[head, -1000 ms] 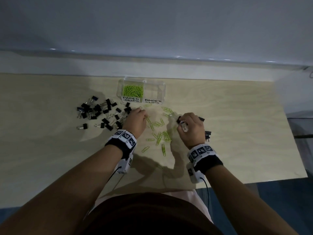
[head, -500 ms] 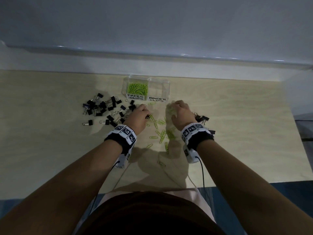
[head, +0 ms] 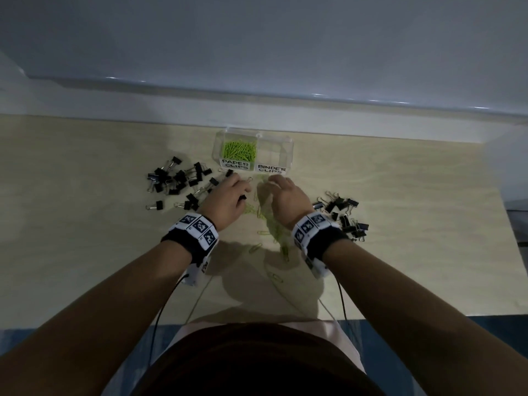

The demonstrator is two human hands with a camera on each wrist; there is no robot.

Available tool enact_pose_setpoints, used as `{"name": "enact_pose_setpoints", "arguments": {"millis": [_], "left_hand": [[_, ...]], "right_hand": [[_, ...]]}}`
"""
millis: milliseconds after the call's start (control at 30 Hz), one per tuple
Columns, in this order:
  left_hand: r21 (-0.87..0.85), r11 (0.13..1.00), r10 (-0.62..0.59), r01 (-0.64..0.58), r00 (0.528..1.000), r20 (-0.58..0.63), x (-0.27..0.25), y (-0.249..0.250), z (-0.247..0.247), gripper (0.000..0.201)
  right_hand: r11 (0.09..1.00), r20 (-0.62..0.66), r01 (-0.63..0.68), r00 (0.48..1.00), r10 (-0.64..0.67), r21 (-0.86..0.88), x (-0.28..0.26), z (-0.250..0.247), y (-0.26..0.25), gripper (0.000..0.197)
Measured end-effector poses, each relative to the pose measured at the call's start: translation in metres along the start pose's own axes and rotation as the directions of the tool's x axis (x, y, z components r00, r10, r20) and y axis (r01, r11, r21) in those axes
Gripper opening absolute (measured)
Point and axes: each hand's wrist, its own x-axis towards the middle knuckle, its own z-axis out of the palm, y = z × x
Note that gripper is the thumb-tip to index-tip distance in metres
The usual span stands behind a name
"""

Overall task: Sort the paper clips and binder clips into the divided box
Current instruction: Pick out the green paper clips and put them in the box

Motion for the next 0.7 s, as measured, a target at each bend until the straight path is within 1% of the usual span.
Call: {"name": "enact_pose_setpoints", "arguments": {"millis": [67,100,133,200,267,367,467,500,567,600,633,700], "left_hand": [[0.038,0.999,-0.020,0.022,0.999,-0.048,-0.002,-0.007,-0.005,0.028],[0.074,0.997,-0.030,0.034,0.998,-0.051,-0.003,-0.010,-0.007,0.029],[0.108,0.993,-0.035,0.039,0.999,-0.042,-0.003,-0.011,-0.008,0.030],[0.152,0.988,-0.034,0.034,0.999,-0.004,-0.003,-0.009,-0.007,0.032],[0.165,0.986,-0.010,0.003,0.999,0.046,-0.004,-0.001,-0.001,0.033],[0.206,0.978,0.018,-0.041,0.994,0.109,-0.004,0.011,0.014,0.035],[0.269,0.963,-0.057,0.016,0.988,0.144,-0.004,0.014,0.027,0.035],[0.275,0.961,-0.076,0.032,0.986,0.150,-0.005,0.015,0.030,0.034],[0.271,0.962,-0.067,0.017,0.982,0.174,-0.009,0.019,0.036,0.031],[0.257,0.967,-0.049,-0.002,0.980,0.192,-0.012,0.021,0.040,0.028],[0.224,0.975,-0.042,-0.007,0.976,0.214,-0.017,0.024,0.042,0.026],[0.150,0.988,-0.011,-0.027,0.970,0.242,-0.024,0.026,0.045,0.031]], "right_hand": [[1.000,0.086,-0.006,0.996,0.006,-0.001,0.014,-0.005,-0.008,0.050],[1.000,0.139,-0.012,0.990,0.016,-0.025,0.019,-0.006,-0.010,0.054],[0.998,0.179,-0.016,0.984,0.025,-0.054,0.021,-0.005,-0.011,0.056],[0.995,0.204,-0.014,0.978,0.034,-0.096,0.019,-0.001,-0.010,0.058],[0.994,0.194,0.002,0.981,0.020,-0.113,0.006,0.006,-0.008,0.055],[0.989,0.173,0.076,0.984,-0.053,-0.127,-0.025,0.018,-0.005,0.054],[0.985,0.170,0.138,0.978,-0.119,-0.102,-0.058,0.033,0.001,0.052],[0.985,0.149,0.153,0.979,-0.139,-0.085,-0.067,0.038,0.004,0.051],[0.988,0.040,0.157,0.987,-0.156,-0.010,-0.084,0.042,0.012,0.046],[0.990,0.001,0.133,0.991,-0.133,0.038,-0.090,0.039,0.015,0.046],[0.994,-0.026,0.079,0.997,-0.077,0.076,-0.093,0.033,0.019,0.048],[0.987,-0.069,-0.094,0.992,0.104,0.130,-0.093,0.026,0.029,0.051]]}}
